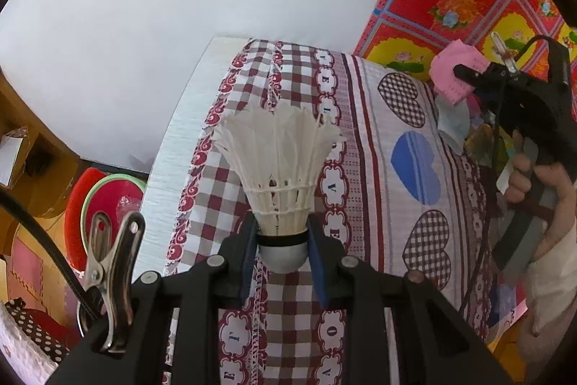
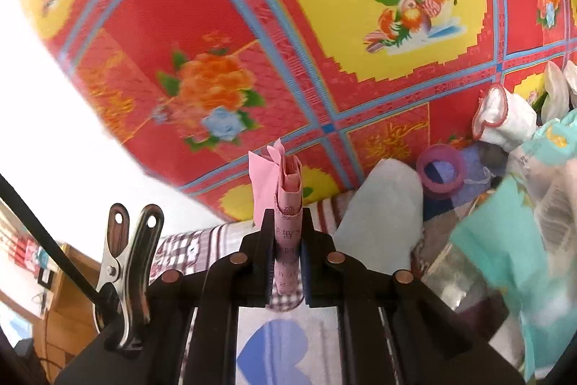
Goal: Collect trash
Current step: 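Hold the shuttlecock in the left tool while the right tool reaches for the pink cloth, then grasp the folded pink cloth with the right tool and lift it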
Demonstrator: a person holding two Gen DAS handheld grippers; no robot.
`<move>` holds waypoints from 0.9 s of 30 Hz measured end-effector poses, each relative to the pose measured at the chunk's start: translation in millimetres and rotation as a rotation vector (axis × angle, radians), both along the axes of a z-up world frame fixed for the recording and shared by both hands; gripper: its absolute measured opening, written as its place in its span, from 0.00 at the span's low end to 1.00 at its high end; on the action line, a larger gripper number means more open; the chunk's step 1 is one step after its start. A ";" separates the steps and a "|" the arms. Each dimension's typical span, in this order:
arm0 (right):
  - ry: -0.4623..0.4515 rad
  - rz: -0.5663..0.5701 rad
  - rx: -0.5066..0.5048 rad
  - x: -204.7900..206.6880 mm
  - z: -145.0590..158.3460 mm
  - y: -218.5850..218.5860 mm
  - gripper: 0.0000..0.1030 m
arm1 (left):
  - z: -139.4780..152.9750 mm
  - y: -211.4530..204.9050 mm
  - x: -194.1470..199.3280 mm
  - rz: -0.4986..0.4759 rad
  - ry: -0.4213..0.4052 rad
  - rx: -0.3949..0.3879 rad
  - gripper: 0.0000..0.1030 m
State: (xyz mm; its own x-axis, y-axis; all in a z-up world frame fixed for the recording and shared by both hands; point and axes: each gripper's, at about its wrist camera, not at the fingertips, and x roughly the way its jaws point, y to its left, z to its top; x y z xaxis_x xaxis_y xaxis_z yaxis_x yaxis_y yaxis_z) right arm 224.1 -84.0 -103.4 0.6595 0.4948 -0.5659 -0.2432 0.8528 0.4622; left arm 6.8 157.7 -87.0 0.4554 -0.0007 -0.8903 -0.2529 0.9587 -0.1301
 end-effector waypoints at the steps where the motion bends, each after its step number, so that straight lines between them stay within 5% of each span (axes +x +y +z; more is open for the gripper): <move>1: 0.000 0.006 -0.001 -4.1 1.1 -0.1 0.12 | 1.2 0.0 -1.0 -0.004 -0.004 -0.001 0.27; 27: -0.062 0.225 -0.043 -183.4 50.8 -10.4 0.12 | 41.2 -27.5 -53.9 -0.005 -0.098 0.004 0.27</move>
State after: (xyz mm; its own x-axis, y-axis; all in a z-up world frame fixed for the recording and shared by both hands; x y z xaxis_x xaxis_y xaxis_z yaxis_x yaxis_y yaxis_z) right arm 40.6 -94.5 -52.6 0.5694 0.6094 -0.5518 -0.4560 0.7926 0.4048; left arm -47.2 130.2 -45.8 0.5406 -0.0004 -0.8413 -0.2339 0.9605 -0.1507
